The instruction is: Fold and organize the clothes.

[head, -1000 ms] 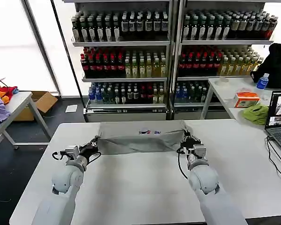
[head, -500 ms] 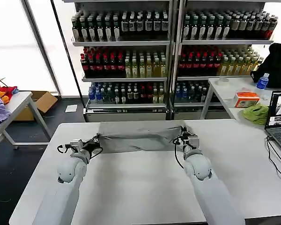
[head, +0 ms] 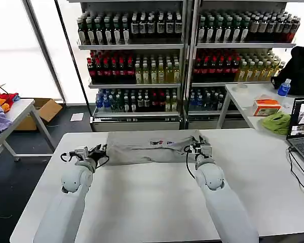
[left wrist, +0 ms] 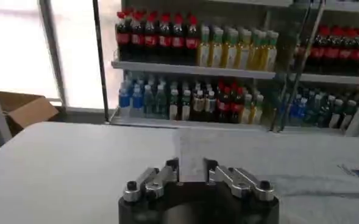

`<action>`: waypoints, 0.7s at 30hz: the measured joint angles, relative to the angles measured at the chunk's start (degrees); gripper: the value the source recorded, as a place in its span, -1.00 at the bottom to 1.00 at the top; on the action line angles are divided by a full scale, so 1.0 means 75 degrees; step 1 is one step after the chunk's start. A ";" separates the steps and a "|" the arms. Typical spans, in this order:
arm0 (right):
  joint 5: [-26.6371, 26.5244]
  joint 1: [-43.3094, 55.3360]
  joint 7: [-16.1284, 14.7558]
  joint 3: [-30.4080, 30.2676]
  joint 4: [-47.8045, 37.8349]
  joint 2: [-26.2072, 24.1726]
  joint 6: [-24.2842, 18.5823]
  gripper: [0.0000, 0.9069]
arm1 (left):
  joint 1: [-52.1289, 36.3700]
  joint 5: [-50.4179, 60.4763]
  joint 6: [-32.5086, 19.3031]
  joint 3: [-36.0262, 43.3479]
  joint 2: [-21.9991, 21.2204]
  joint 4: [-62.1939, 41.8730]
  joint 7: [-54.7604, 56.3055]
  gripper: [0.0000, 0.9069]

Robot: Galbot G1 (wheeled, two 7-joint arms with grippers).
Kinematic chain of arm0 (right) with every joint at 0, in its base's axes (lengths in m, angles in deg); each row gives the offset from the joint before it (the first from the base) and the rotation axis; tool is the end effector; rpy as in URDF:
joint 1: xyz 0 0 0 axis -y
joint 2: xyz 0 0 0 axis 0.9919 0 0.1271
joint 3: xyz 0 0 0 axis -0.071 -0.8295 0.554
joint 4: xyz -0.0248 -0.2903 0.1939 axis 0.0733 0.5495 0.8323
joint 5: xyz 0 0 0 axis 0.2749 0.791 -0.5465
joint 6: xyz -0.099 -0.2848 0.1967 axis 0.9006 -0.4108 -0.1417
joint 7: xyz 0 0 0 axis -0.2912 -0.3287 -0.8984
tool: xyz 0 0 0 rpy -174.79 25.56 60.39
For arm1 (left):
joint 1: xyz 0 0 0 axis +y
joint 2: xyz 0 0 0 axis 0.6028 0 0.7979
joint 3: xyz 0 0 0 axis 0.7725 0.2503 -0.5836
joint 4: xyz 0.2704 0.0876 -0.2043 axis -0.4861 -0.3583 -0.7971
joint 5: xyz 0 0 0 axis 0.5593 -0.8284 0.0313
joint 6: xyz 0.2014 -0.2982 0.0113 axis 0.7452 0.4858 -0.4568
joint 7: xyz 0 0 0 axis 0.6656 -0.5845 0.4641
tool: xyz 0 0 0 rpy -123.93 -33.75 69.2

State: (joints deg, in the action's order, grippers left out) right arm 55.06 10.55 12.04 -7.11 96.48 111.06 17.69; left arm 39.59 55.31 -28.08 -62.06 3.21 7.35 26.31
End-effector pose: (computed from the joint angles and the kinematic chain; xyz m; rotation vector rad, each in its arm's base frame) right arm 0.4477 0.0187 -0.2743 -0.0960 -2.8260 0.1056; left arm 0.4331 0.0781 -0.2802 -0.0103 -2.6897 0.0788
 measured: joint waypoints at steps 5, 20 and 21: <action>-0.0095 -0.0195 0.0219 0.0047 0.0413 -0.0174 0.0236 1.00 | 0.0243 0.0034 0.0042 -0.0105 0.0105 0.0280 0.0030 1.00; -0.0309 -0.1413 0.0538 0.0364 0.1488 -0.0819 0.0742 1.00 | 0.1121 0.0316 0.0083 -0.0177 0.0089 0.1096 0.0057 1.00; -0.0322 -0.1458 0.0538 0.0365 0.1507 -0.0834 0.0756 1.00 | 0.1137 0.0323 0.0084 -0.0170 0.0087 0.1102 0.0057 1.00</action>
State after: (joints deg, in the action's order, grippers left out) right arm 52.65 -0.38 16.08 -4.38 107.79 104.81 23.36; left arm 48.12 57.74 -27.45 -63.33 3.86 15.61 26.74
